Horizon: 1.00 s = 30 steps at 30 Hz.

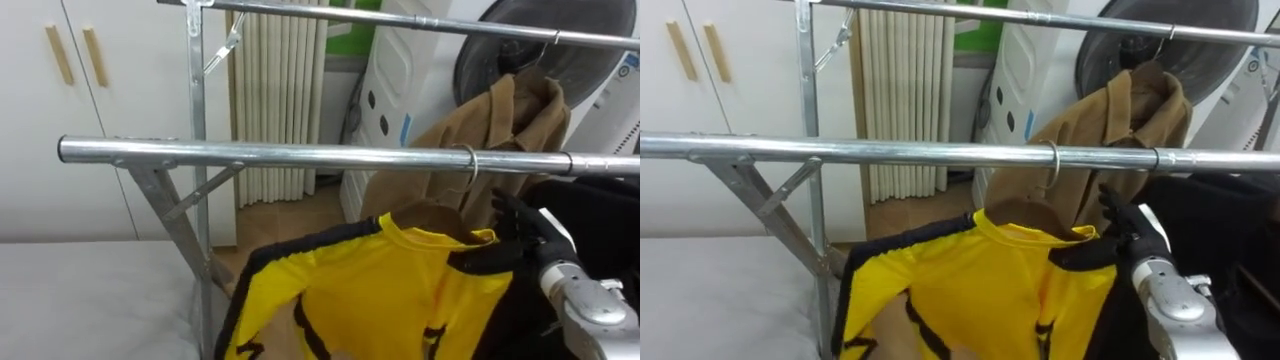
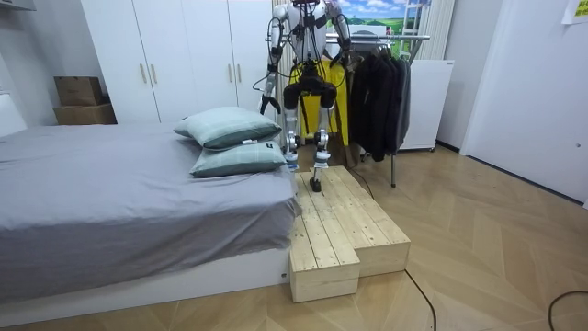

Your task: Hang clothes

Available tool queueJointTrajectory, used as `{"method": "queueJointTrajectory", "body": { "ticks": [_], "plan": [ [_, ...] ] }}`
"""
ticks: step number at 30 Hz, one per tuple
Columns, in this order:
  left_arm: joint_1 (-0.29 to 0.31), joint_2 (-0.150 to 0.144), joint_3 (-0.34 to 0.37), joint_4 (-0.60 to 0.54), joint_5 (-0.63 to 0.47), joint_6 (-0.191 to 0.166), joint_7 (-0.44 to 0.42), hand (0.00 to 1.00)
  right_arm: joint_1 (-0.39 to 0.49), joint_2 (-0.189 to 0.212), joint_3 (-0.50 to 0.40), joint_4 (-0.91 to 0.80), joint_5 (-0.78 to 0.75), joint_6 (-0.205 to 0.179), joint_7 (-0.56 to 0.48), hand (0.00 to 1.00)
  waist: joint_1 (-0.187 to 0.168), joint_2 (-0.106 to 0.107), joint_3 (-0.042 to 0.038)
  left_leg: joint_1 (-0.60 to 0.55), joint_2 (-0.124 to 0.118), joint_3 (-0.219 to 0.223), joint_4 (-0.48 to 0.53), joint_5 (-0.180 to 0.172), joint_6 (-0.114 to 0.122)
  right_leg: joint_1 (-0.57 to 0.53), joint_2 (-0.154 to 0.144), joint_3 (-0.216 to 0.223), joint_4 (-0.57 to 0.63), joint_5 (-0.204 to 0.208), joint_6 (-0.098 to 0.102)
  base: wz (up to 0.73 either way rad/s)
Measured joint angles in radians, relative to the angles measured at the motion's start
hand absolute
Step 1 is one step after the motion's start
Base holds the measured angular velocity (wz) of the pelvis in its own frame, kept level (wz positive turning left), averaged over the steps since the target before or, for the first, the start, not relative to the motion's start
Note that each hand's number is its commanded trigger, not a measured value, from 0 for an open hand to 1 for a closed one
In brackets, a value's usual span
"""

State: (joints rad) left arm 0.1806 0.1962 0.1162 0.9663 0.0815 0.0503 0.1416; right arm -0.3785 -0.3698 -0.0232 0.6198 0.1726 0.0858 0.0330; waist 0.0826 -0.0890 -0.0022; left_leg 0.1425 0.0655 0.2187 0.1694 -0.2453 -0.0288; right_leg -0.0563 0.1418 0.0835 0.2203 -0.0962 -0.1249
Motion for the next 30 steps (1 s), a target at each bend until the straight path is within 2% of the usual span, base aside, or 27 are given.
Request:
{"method": "queueJointTrajectory", "body": {
  "ticks": [9,19,27,30],
  "plan": [
    [0.019,-0.017,0.005,0.0,-0.01,-0.006,-0.001,0.0,0.037,0.0,-0.01,-0.09,0.067,0.0,-0.011,0.0,-0.006,0.007,-0.0031,0.001,-0.001,-0.001,0.0,0.0,0.0,-0.004,0.001,0.009,0.003,-0.002,0.001,-0.02],
    [0.023,-0.021,0.002,0.001,-0.01,-0.006,-0.001,0.0,0.041,0.0,-0.027,-0.094,0.063,0.0,-0.013,0.0,-0.064,0.004,-0.0055,-0.012,-0.003,0.001,0.001,0.0,0.0,-0.016,-0.001,0.004,0.018,-0.002,0.001,0.0],
    [0.024,-0.021,-0.002,0.001,-0.01,-0.006,0.007,0.0,0.11,0.0,-0.042,-0.099,0.062,0.0,-0.008,0.0,-0.081,0.004,-0.0055,-0.008,-0.002,0.005,0.001,0.0,0.0,-0.018,0.0,0.013,0.014,-0.003,0.002,-0.01],
    [0.033,-0.021,0.0,0.006,-0.011,-0.006,0.007,0.0,0.169,0.0,-0.05,-0.141,0.082,0.0,-0.007,0.0,-0.082,0.005,-0.0056,-0.007,-0.002,0.009,0.001,0.0,0.0,-0.016,0.0,0.015,0.014,-0.003,0.002,-0.01]
  ]
}}
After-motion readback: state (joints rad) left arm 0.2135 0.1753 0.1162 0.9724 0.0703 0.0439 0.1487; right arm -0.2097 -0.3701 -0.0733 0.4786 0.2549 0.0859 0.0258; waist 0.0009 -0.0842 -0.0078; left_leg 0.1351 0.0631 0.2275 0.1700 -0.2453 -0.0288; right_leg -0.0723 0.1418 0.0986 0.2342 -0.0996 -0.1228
